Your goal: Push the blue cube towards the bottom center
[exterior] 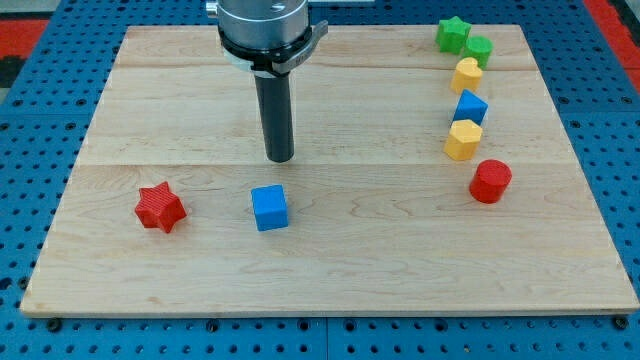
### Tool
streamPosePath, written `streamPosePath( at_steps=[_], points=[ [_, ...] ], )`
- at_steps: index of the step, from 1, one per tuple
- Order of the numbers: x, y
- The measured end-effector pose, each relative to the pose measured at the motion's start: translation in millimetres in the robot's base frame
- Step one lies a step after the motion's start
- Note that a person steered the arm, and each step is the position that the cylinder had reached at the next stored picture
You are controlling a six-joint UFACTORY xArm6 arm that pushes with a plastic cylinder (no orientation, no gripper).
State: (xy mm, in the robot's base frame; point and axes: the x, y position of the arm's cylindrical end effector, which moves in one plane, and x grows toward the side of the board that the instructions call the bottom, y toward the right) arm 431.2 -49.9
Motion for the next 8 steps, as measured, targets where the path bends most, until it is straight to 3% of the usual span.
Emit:
streamPosePath(
  at_steps=[1,5,8],
  points=[
    [29,-9],
    [66,-10],
    [62,-54]
  ],
)
